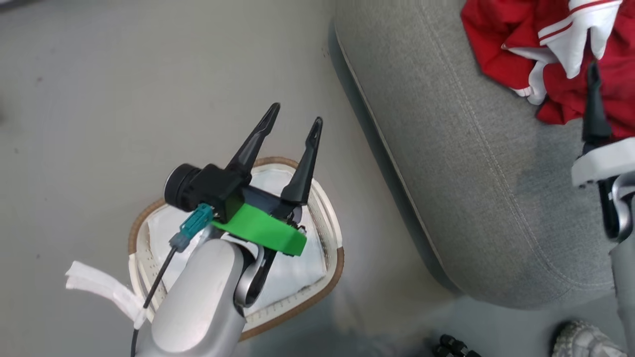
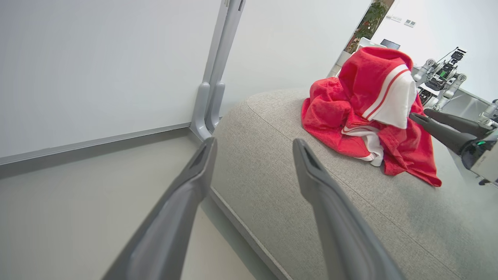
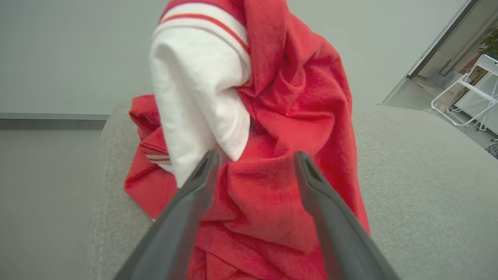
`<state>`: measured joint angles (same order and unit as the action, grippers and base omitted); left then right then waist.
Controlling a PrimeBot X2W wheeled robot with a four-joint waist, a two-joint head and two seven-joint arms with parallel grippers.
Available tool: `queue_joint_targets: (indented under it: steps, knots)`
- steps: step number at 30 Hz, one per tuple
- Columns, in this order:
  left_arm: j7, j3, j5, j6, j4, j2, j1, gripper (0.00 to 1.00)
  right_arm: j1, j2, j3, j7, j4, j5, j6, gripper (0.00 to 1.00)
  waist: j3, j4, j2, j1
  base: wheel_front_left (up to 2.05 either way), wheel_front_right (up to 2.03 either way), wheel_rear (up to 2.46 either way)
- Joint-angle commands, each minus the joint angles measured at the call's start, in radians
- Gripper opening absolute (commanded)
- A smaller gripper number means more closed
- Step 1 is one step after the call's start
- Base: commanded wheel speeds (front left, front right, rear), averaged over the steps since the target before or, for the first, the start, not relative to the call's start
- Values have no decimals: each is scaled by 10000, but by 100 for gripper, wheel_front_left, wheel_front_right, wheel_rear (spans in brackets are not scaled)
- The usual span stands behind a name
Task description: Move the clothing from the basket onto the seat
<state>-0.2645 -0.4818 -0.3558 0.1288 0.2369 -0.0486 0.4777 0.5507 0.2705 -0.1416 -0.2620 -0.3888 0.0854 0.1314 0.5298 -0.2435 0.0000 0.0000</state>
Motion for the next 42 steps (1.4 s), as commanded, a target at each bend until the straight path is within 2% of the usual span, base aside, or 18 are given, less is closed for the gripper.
queue_joint_targets:
  steps: [1, 11, 24, 42]
  knots:
    - [5, 119, -6, 31, -102, -37, -247, 100, -268, -20, 86, -41, 125, 126, -14, 100, -832, 315, 0, 0, 0, 0, 0]
    - [6, 1140, 255, -27, -367, -35, -1438, 100, -1274, -615, 1024, -42, 888, 484, -14, 100, -2022, 1157, 0, 0, 0, 0, 0]
    - [5, 2610, 925, -728, -32, -34, -2779, 100, -2320, -1427, 1603, -42, 857, 461, -15, 100, -3274, 2171, 0, 0, 0, 0, 0]
    - [5, 4117, 1347, -878, 384, -34, -4879, 100, -4224, -1764, 2192, -42, 529, 197, -15, 100, -4861, 2518, 0, 0, 0, 0, 0]
